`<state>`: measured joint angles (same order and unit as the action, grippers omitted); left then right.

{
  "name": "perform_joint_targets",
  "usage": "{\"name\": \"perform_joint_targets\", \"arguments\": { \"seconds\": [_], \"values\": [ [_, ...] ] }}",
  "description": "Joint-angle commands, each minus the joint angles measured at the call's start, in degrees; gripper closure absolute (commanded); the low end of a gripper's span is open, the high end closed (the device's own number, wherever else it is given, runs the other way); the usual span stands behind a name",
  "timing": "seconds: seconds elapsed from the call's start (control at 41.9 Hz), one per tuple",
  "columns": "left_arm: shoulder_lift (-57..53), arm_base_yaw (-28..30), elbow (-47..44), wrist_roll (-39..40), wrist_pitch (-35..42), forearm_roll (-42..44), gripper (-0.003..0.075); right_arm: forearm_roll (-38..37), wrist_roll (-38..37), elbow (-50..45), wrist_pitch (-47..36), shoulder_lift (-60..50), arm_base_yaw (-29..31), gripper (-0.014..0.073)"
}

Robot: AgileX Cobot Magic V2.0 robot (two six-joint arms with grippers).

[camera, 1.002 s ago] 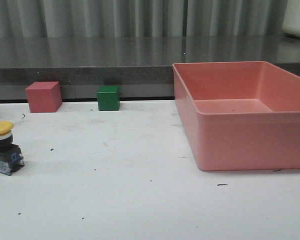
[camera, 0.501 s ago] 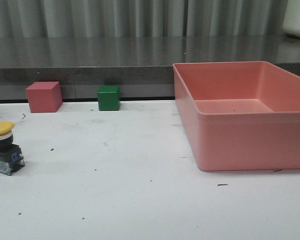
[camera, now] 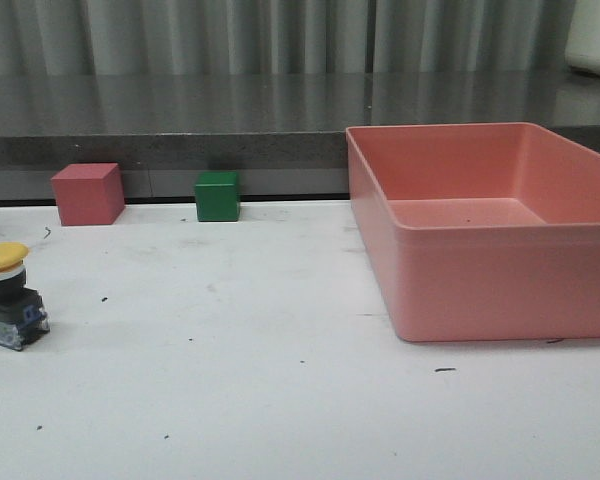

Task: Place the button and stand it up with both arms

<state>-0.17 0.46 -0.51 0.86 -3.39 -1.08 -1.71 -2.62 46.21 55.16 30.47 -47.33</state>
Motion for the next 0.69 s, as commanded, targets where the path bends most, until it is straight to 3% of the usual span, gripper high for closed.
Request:
{"name": "perform_joint_targets", "arguments": {
  "seconds": [0.0,0.262,0.501,0.668],
  "values": [
    [-1.41,-0.17,-0.87,0.05,5.02,0.09,0.0740,-0.37,0.49,1.29,-3.23,0.27,-0.07,0.0711],
    [-1.41,-0.17,-0.87,0.05,5.02,0.09,0.0740,-2.02,0.49,0.42,-3.49,-0.79,0.80,0.0711],
    [-1.30,-0.17,-0.87,0.05,5.02,0.09,0.0740,-1.52,0.49,-10.26,-11.97,-12.58,17.05,0.0711],
    [-1.30,-0.17,-0.87,0.05,5.02,0.09,0.0740,1.71,0.49,-22.89,-25.62,-23.11,28.96,0.0709]
  ]
}}
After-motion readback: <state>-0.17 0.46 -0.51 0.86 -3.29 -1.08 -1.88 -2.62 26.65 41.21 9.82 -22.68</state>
